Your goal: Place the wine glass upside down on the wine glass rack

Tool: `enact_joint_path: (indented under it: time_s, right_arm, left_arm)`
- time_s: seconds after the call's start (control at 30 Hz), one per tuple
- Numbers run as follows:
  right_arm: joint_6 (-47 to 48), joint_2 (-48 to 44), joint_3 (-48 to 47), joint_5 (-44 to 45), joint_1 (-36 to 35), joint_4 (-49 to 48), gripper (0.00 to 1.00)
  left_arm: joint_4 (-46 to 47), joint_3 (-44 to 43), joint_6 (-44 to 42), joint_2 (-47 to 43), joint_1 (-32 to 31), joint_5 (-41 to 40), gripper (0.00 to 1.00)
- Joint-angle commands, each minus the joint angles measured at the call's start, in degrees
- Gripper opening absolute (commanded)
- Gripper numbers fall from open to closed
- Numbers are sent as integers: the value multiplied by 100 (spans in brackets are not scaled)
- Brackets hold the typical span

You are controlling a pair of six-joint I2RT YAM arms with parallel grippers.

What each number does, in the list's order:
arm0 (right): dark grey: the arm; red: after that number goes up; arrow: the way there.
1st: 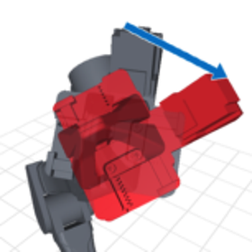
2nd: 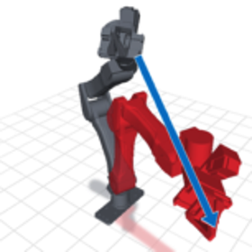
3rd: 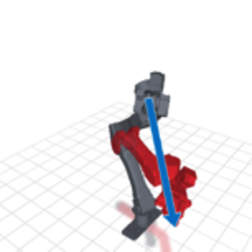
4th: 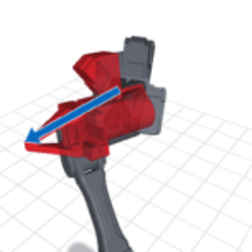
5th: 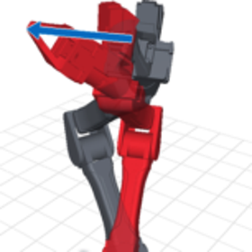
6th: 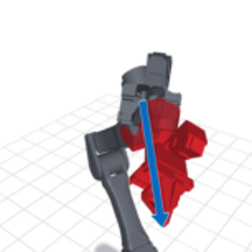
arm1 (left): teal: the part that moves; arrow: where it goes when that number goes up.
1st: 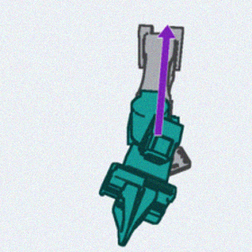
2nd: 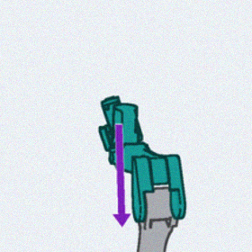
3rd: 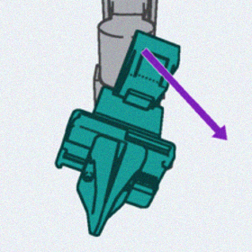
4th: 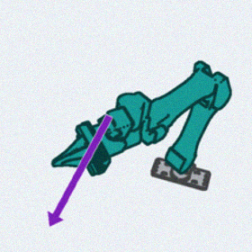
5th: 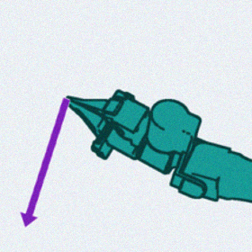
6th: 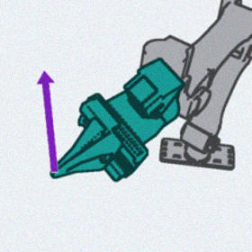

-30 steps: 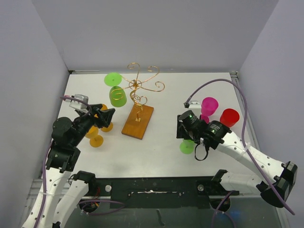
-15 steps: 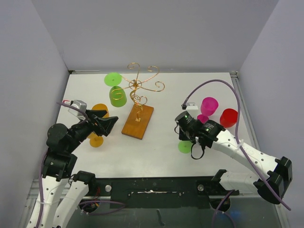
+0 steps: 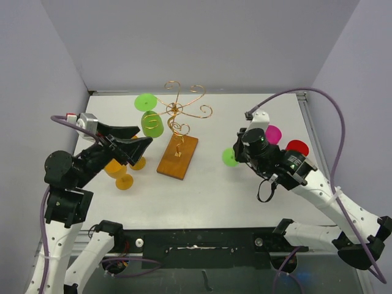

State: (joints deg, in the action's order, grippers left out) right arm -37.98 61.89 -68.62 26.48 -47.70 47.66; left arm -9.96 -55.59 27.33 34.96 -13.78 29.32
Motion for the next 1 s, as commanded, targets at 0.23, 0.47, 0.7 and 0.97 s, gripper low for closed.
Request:
enact_joint_path:
  time_s: [0.23, 0.47, 0.7, 0.97]
  right_arm:
    - [2091, -567, -734, 825, -71, -2714, 0]
    - [3723, -1035, -128, 461, -556, -5021, 0]
    - [4044, -1143, 244, -695, -724, -6529, 0]
    - [3671, -920, 565, -2222, -779, -7620, 0]
  left_arm:
    - [2254, -492, 1306, 541, 16, 280, 63]
    - [3049, -415, 2193, 739, 16, 48, 64]
    - [3783, -164, 2796, 1000, 21, 10, 63]
    - [4832, 250, 3593, 1267, -1, 1, 63]
